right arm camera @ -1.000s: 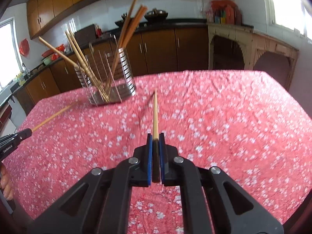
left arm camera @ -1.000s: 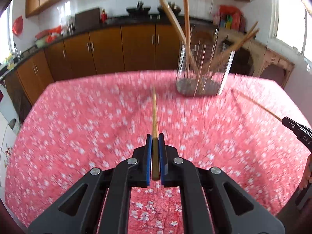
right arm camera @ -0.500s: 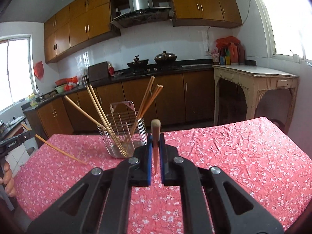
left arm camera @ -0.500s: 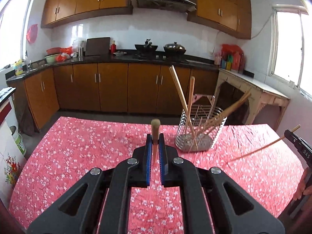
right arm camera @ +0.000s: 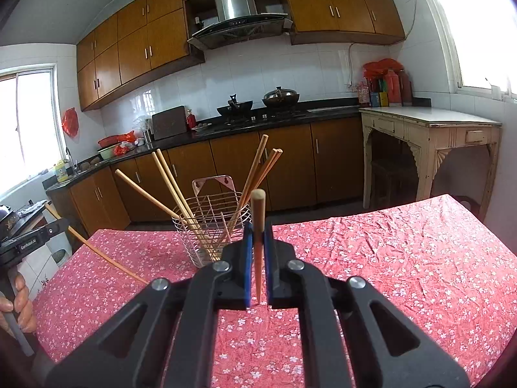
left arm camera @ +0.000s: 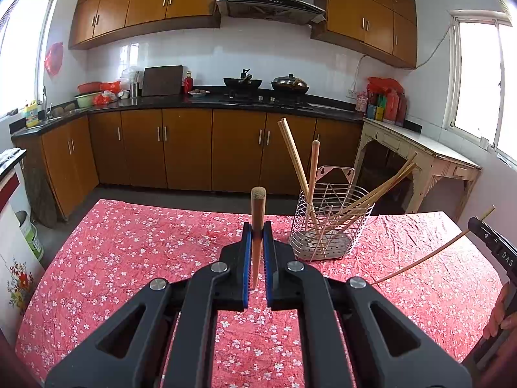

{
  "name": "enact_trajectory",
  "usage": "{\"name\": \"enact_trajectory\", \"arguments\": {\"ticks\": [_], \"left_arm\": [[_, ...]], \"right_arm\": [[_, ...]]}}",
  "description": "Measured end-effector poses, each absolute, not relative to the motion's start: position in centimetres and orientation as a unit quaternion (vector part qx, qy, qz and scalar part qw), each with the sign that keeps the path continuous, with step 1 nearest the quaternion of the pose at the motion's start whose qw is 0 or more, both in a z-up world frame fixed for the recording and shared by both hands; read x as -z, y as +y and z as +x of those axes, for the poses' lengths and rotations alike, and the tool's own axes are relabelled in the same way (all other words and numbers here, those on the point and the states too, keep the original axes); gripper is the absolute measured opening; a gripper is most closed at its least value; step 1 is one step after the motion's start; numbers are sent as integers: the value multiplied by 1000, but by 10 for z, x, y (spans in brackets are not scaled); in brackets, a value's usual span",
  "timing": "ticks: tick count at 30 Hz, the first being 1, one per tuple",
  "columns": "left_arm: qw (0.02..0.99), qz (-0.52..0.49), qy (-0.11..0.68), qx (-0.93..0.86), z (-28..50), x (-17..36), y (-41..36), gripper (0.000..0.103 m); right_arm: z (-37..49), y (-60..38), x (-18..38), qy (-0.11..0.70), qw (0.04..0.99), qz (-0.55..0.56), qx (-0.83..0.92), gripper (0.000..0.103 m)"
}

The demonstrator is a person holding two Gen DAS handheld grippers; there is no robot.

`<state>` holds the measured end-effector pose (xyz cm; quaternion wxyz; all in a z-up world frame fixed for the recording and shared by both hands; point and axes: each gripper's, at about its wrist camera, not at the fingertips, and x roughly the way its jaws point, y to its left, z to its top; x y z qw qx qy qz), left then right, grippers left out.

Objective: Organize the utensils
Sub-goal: 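Lift both chopsticks upright and carry them over the wire holder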

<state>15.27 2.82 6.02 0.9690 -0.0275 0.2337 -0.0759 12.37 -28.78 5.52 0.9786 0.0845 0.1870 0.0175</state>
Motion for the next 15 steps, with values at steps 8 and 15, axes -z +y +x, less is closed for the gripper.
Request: {"name": "enact_trajectory", "arguments": {"ticks": [8,15], "left_arm": [[970,-34,227,81,154,-67,26,7],[973,-31,211,90,151,-79,15,7]], "right_arm": [[123,-286,-67,176,980,87,-26,7],[121,-285,-88,163,982,89,-39,7]]}}
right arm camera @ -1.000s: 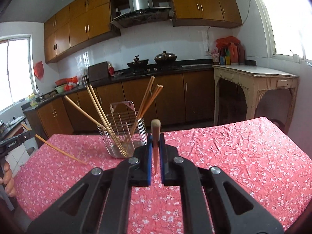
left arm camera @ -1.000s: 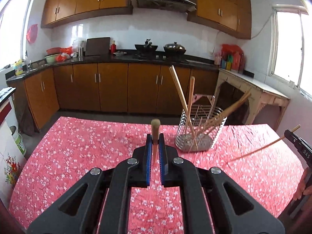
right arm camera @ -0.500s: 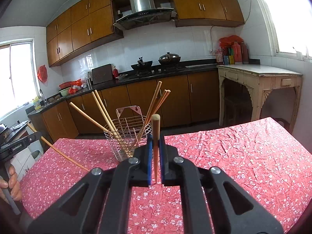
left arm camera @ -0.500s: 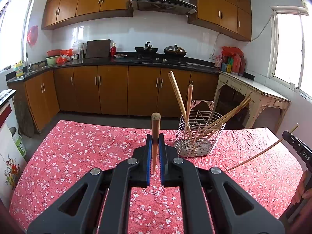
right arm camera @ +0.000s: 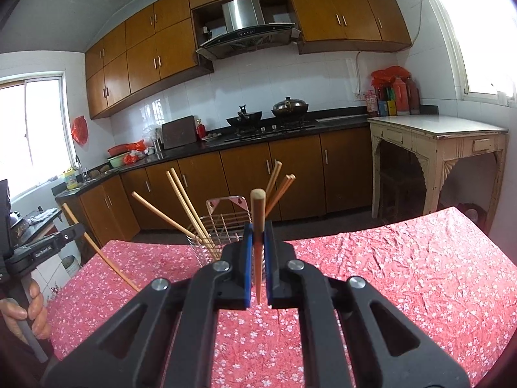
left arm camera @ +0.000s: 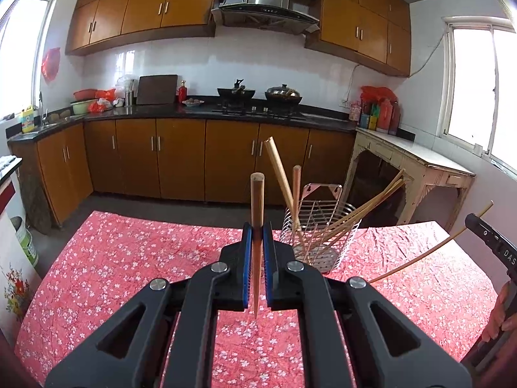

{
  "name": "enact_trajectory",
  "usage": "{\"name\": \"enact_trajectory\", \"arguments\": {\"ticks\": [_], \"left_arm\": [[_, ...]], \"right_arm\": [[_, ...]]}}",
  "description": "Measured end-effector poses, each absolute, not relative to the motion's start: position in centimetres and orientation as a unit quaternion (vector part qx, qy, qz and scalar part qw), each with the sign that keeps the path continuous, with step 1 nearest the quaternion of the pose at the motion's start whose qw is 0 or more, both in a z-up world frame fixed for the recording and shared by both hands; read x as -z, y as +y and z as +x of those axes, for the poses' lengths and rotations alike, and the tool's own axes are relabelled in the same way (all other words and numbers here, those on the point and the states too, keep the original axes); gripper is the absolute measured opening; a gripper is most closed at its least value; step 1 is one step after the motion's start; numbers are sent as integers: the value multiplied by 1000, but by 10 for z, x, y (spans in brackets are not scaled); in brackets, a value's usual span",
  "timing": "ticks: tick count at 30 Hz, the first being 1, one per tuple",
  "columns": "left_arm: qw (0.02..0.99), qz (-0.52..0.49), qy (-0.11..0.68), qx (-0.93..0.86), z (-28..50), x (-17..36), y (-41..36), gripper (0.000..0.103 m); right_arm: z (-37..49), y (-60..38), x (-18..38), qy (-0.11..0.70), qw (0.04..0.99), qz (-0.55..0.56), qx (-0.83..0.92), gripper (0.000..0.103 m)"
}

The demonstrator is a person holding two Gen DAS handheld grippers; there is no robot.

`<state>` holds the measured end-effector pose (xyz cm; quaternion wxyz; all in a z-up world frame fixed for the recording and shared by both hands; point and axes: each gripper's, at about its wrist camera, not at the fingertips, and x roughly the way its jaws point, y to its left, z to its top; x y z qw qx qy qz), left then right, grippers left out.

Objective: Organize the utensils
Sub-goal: 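Lower the chopsticks into the wire holder and open both tools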

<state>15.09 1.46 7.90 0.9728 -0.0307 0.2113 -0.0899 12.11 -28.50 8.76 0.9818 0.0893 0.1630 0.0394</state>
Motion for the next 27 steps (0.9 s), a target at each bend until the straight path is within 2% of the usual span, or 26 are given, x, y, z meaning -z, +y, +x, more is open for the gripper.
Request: {"name": "enact_trajectory", "arguments": {"ticks": [11,19,27], "left_arm": [[980,-40,159,110,152,-135,-26,7],[988,-67,112,78,184,-184,-53,7],[989,-66,119,53,233,-180,-65,7]], "right_arm": [[126,-282,-143,124,986,92,-66,7],[172,-280,-181,119,984,103,-80,7],[236,-276,-173,167,977,102,-91,7]]}}
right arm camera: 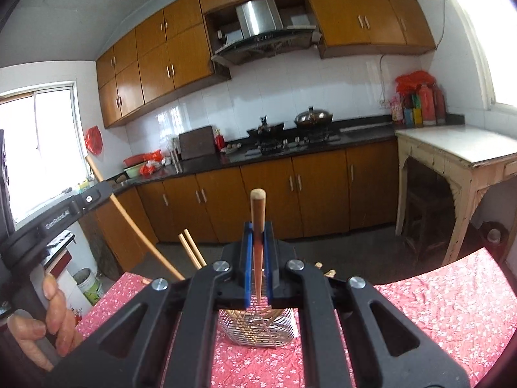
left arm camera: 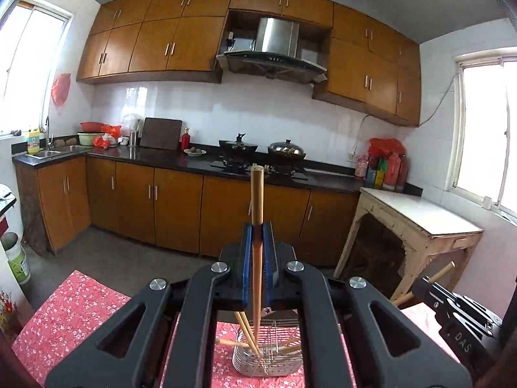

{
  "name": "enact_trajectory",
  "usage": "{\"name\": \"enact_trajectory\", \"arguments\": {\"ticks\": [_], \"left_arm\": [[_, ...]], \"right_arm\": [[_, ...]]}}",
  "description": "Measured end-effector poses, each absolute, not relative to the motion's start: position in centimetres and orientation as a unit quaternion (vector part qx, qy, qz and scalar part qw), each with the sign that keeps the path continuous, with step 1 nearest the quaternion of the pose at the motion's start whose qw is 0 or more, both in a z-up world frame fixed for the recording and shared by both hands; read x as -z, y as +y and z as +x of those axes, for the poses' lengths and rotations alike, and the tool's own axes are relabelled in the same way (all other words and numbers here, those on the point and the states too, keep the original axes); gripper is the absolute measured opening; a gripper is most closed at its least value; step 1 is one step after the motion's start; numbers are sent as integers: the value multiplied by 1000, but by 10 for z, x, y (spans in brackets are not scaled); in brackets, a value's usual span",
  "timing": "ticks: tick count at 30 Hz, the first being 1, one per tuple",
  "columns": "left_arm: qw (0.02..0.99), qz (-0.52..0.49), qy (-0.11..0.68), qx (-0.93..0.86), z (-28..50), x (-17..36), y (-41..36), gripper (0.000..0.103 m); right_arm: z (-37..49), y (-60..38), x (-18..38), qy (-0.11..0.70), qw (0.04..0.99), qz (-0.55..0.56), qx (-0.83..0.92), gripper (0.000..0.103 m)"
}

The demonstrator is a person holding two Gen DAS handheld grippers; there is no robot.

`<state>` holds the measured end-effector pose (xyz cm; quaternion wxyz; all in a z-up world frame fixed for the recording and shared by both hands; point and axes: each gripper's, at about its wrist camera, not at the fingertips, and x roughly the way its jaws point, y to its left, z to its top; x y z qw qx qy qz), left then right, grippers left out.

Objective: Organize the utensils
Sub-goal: 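Lower the chopsticks into the wire holder and open both tools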

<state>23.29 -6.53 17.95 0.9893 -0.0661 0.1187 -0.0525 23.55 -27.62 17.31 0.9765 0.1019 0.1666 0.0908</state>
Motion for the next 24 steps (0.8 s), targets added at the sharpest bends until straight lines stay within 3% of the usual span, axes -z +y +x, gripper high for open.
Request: {"name": "enact_trajectory", "arguments": {"ticks": [24], "left_arm": [[971,-59,227,52,296,-119,-67,7]], "right_arm": [[304,-268,-107,271,951,112,-101,8]]}}
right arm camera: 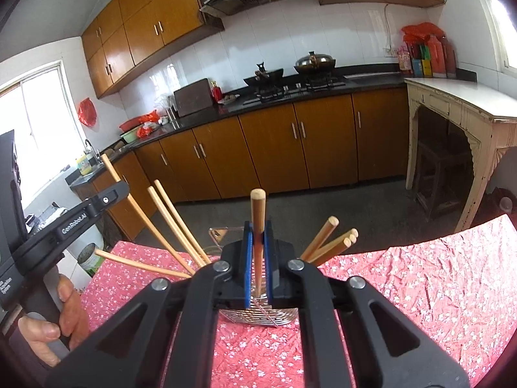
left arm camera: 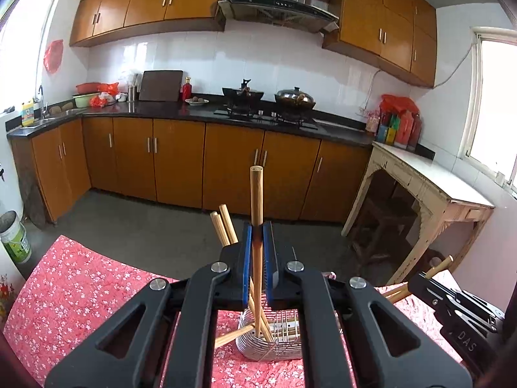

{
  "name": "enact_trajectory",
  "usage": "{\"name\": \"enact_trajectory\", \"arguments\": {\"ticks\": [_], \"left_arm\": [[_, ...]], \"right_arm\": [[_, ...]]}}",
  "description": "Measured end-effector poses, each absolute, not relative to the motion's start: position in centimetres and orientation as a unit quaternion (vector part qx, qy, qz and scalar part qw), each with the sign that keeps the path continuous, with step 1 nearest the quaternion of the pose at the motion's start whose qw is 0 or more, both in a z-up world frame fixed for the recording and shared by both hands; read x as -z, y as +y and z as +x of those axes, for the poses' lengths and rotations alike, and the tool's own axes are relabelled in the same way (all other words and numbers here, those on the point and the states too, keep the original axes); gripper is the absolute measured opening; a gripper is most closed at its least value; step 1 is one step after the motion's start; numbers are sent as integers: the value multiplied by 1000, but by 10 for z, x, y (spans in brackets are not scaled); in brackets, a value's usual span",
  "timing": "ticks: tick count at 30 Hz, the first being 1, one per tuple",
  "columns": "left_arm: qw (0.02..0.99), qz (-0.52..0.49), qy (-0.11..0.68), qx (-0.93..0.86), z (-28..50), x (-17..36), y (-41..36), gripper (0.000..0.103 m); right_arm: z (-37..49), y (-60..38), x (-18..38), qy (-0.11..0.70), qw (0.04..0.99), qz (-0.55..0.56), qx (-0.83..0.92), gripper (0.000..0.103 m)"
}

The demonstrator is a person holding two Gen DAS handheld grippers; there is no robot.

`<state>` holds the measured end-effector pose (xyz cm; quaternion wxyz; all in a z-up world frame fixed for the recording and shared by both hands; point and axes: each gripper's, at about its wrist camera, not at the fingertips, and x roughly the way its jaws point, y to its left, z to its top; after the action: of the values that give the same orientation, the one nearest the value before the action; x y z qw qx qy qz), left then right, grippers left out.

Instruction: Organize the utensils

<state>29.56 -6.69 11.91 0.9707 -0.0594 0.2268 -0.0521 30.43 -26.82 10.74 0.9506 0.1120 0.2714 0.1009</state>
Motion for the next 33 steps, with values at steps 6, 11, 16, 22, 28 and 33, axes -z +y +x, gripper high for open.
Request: {"name": "enact_trajectory", "arguments": {"ticks": [6,11,16,22,28,33], "left_arm": [[972,-57,223,43,289,-126,-62,41],[975,-61,208,43,274,-136,-51,48],[978,-59,197,39,255,-146,-39,49],[979,-59,195,32,232,-150,-23,50],[978,-40,201,29,207,-135,-11,57],[977,-24,208,30,184,-113,-1,72]], "right_arm": [[296,-279,-110,254,956,123,-76,31],[280,-281,-118,235,964,109,-59,35],[264,-276,-123,229,967,103,-54,36],[244,-272,-125,227,967,101,-53,37],[215,-264,-119,221,969,92,-58,45],[182,-254,-108,200,976,72,-51,68]]}}
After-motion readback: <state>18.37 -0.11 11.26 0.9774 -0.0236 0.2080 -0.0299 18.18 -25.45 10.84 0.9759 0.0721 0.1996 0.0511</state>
